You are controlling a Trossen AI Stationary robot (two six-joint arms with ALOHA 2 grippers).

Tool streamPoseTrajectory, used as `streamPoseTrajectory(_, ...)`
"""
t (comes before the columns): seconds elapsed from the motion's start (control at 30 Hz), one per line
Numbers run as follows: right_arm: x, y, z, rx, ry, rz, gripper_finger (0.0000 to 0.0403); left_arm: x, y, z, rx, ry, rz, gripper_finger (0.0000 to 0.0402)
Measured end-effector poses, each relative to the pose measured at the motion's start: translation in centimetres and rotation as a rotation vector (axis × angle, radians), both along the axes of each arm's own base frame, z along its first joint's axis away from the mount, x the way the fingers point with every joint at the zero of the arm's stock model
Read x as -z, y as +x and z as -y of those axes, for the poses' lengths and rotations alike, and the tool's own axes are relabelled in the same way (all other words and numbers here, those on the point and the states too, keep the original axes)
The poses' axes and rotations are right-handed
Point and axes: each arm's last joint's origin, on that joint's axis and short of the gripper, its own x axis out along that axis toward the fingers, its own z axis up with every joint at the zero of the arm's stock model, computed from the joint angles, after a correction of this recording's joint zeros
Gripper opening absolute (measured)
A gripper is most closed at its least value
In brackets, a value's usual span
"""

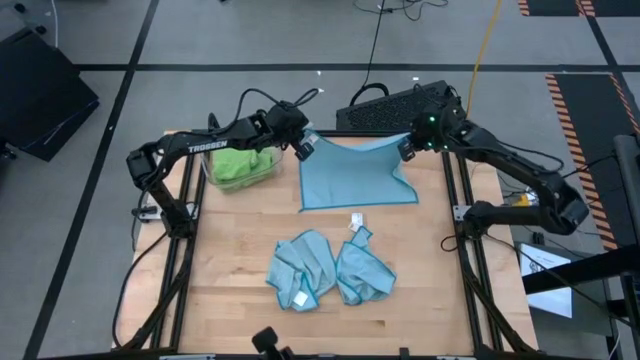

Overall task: Fold microfiber towels
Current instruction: Fold the top center blue microfiber cloth

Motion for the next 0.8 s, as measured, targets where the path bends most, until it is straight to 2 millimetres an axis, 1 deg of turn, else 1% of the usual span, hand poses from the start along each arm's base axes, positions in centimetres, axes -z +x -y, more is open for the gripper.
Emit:
streamPoseTrajectory(0.1, -0.9, -0.2, -0.1, -0.015, -0.066, 0.034, 0.0000, 0.0, -0.1, -0.2, -0.011, 0.004, -0.001, 0.0004)
streamPoseTrajectory(0.27, -3.3, 0.5, 0.9, -0.161, -0.255, 0.244, 0.0000, -0.2, -0.1, -0.4, -0.016, 0.020, 0.012, 0.0009)
streamPoseTrajectory(0.33, -3.5, 0.6, 1.2, -0.189, -0.254, 0.302, 0.0000, -0.2, -0.1, -0.5, -0.016, 0.024, 0.015, 0.0005)
streamPoseTrajectory(0.37, -3.3, 0.4, 1.3, -0.180, -0.228, 0.301, 0.0000, -0.2, -0.2, -0.6, -0.019, 0.023, 0.015, 0.0004)
streamPoseTrajectory(0.47, -1.8, -0.7, 1.3, -0.109, -0.100, 0.195, 0.0000, -0.2, -0.3, -0.7, -0.043, 0.009, 0.026, 0.0008)
streamPoseTrajectory(0.57, -1.0, -1.6, 1.2, -0.073, -0.050, 0.080, 0.0000, -0.2, -0.4, -0.8, -0.056, 0.005, 0.031, 0.0007)
streamPoseTrajectory(0.7, -0.7, -2.1, 1.2, -0.017, -0.058, 0.006, 0.0000, -0.2, -0.3, -0.8, -0.056, 0.003, 0.033, 0.0006)
streamPoseTrajectory(0.8, -0.9, -2.2, 1.5, 0.018, -0.111, -0.031, 0.0000, -0.2, -0.3, -0.8, -0.050, 0.007, 0.029, 0.0008)
